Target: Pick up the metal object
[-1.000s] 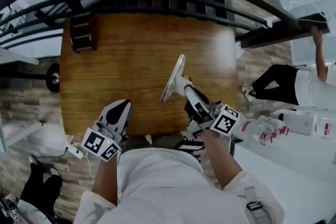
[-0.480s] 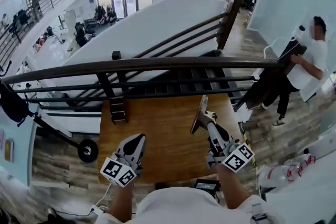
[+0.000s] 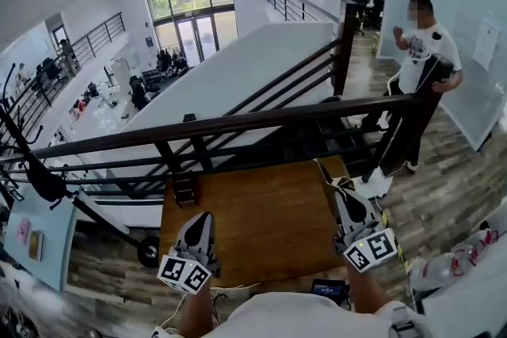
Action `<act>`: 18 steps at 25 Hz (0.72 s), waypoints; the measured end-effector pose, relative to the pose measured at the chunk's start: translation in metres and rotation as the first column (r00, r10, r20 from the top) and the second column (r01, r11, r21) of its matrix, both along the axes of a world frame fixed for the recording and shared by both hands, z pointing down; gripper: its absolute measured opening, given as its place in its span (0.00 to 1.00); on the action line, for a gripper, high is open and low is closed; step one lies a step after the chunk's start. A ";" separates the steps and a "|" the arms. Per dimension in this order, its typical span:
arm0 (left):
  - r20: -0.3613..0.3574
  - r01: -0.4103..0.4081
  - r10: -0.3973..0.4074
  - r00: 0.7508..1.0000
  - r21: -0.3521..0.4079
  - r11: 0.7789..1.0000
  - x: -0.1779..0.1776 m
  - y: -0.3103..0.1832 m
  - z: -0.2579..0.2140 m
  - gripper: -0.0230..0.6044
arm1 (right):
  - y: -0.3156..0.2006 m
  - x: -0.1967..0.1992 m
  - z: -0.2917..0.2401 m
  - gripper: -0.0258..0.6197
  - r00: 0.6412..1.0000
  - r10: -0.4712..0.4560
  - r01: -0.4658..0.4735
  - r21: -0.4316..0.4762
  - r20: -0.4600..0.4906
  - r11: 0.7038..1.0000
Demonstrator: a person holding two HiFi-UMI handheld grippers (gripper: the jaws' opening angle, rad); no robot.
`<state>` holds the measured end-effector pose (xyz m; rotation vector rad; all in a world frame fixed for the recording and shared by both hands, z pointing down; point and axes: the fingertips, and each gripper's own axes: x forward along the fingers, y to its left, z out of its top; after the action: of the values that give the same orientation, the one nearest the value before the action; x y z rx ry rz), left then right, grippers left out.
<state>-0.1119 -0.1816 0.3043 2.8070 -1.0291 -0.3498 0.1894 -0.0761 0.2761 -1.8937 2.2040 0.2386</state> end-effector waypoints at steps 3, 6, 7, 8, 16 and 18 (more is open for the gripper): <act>-0.019 -0.016 0.016 1.000 -0.009 1.000 0.023 0.026 0.003 0.05 | 0.025 0.021 0.006 0.08 0.999 0.010 -0.011 -0.011 -0.035 1.000; -0.012 -0.023 0.022 1.000 -0.023 0.999 0.048 0.062 0.000 0.05 | 0.052 0.034 0.014 0.08 1.000 -0.017 0.017 -0.018 -0.025 1.000; -0.012 -0.025 0.025 1.000 -0.027 0.999 0.056 0.074 0.001 0.05 | 0.061 0.037 0.017 0.08 0.999 -0.031 0.030 -0.021 -0.022 0.999; -0.013 -0.029 0.029 1.000 -0.031 0.999 0.065 0.085 0.003 0.05 | 0.070 0.040 0.019 0.08 0.999 -0.043 0.043 -0.022 -0.025 0.999; 0.048 -0.068 0.071 0.996 -0.071 0.995 0.115 0.159 0.019 0.05 | 0.130 0.054 0.053 0.08 0.972 -0.158 0.168 -0.042 0.171 0.985; 0.066 -0.070 0.076 0.995 -0.093 0.993 0.121 0.173 0.027 0.05 | 0.145 0.056 0.061 0.08 0.966 -0.171 0.183 -0.044 0.196 0.982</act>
<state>0.0093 -0.0082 0.3309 2.7838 -0.9279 -0.1943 0.2453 0.0690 0.3373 -1.6571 2.2540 -0.0417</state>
